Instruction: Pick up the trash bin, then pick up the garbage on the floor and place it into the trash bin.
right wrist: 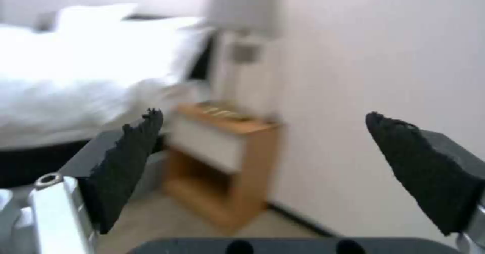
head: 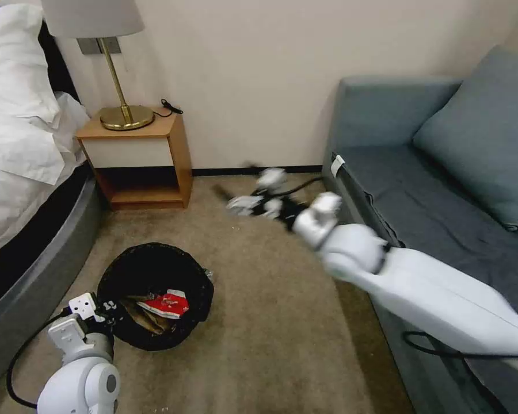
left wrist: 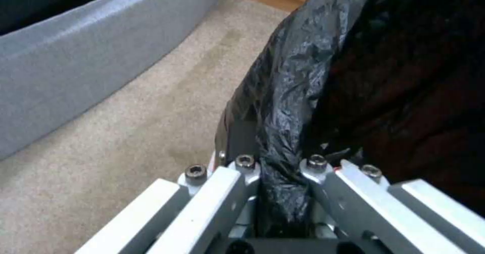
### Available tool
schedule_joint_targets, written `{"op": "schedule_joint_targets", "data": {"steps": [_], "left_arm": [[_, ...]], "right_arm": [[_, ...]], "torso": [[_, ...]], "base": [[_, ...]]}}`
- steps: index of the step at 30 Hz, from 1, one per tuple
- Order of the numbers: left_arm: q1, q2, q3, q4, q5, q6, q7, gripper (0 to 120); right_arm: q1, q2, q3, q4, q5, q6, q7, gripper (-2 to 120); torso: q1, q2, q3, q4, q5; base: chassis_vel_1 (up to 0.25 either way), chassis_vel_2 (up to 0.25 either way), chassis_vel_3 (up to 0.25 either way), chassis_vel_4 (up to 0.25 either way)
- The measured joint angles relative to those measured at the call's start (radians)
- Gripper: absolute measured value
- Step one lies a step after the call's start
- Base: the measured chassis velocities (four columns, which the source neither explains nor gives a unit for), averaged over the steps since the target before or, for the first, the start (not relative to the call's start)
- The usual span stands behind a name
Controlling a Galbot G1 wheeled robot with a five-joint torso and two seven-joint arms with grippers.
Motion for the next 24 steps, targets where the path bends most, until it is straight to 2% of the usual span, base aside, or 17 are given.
{"op": "schedule_joint_targets", "data": {"steps": [2,3,4,7,8,12,13,18,20,22,24], "left_arm": [[0.002,0.002,-0.002,0.000,0.000,0.000,0.000,3],[0.003,0.003,-0.003,-0.002,-0.001,0.000,0.000,3],[0.003,0.003,-0.003,-0.002,-0.001,0.000,0.000,3],[0.004,0.004,-0.003,-0.018,0.001,0.002,0.000,3],[0.004,0.004,-0.003,-0.018,0.001,0.002,0.000,3],[0.013,0.008,-0.005,-0.032,0.002,0.003,-0.001,3],[0.013,0.008,-0.005,-0.032,0.002,0.003,-0.001,3],[0.017,0.012,-0.006,-0.043,0.000,0.003,-0.002,3],[0.017,0.013,-0.006,-0.043,0.000,0.003,-0.001,3],[0.017,0.013,-0.004,-0.047,0.000,0.003,-0.002,3],[0.017,0.012,-0.004,-0.048,0.000,0.003,-0.002,3]], "right_arm": [[-0.152,-0.017,0.152,0.087,-0.041,-0.039,0.085,100],[-0.236,-0.014,0.217,0.128,-0.058,-0.061,0.127,100],[-0.236,-0.014,0.217,0.128,-0.058,-0.061,0.127,100],[-0.513,0.036,0.417,0.249,-0.138,-0.127,0.245,100],[-0.513,0.036,0.417,0.249,-0.138,-0.127,0.245,100],[-0.797,0.118,0.536,0.340,-0.228,-0.149,0.302,100],[-0.797,0.118,0.536,0.340,-0.228,-0.149,0.302,100],[-1.039,0.254,0.532,0.387,-0.428,-0.075,0.270,100],[-1.059,0.277,0.519,0.387,-0.456,-0.063,0.261,100],[-1.091,0.345,0.480,0.375,-0.525,-0.027,0.231,100],[-1.093,0.358,0.474,0.372,-0.536,-0.021,0.227,100]], "torso": [[0.000,0.000,0.000,0.0003,-0.0018],[0.000,0.000,0.000,0.0005,-0.0010],[0.000,0.000,0.000,0.0005,-0.0010],[0.000,0.000,0.000,0.0006,-0.0009],[0.000,0.000,0.000,0.0006,-0.0009],[0.000,0.000,0.000,0.0003,-0.0010],[0.000,0.000,0.000,0.0003,-0.0010],[0.000,0.000,0.000,0.0005,-0.0014],[0.000,0.000,0.000,0.0004,-0.0014],[0.000,0.000,0.000,0.0006,-0.0015],[0.000,0.000,0.000,0.0006,-0.0014]], "base": [[0.000,0.000,0.000,0.000],[0.000,0.000,0.000,0.000],[0.000,0.000,0.000,0.000],[0.000,0.000,0.000,0.000],[0.000,0.000,0.000,0.000],[0.000,0.000,0.000,0.000],[0.000,0.000,0.000,0.000],[0.000,0.000,0.000,0.000],[0.000,0.000,0.000,0.000],[0.000,0.000,0.000,0.000],[0.000,0.000,0.000,0.000]]}}
